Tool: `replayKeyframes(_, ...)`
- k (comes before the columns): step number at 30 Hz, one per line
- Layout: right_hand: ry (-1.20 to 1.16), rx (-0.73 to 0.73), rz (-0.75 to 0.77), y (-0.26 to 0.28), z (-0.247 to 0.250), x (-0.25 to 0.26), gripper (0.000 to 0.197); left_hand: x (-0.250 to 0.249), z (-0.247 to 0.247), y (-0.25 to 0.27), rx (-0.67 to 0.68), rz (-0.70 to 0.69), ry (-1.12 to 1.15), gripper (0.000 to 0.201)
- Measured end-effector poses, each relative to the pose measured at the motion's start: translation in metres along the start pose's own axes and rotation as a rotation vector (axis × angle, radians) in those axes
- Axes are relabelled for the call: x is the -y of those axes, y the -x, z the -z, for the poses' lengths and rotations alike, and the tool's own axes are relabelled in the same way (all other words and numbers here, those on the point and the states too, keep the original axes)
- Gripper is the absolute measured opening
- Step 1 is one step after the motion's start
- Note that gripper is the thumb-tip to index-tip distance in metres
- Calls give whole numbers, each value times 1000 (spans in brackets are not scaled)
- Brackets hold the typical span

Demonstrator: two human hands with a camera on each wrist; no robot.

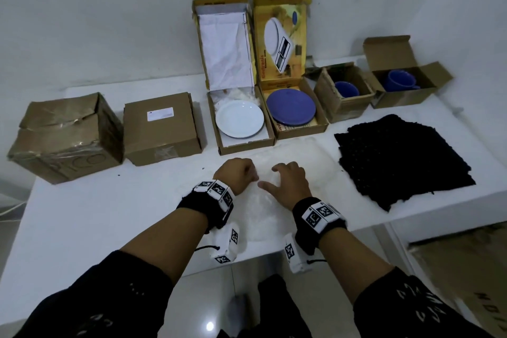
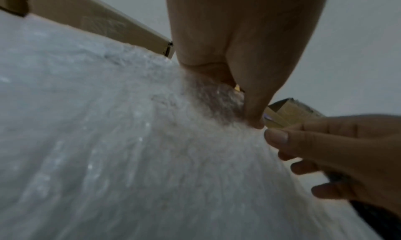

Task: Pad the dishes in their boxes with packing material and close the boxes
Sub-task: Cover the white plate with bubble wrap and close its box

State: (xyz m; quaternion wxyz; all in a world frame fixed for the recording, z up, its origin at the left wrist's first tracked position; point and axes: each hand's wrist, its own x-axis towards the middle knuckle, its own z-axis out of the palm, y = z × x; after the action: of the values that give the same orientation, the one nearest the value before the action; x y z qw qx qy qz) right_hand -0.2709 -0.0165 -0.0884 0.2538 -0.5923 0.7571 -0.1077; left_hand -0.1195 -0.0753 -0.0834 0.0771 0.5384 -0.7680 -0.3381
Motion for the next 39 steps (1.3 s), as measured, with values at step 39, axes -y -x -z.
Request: replayKeyframes(39, -285, 241, 434, -147, 114, 97, 42, -20, 119, -75, -205, 171, 1107, 42)
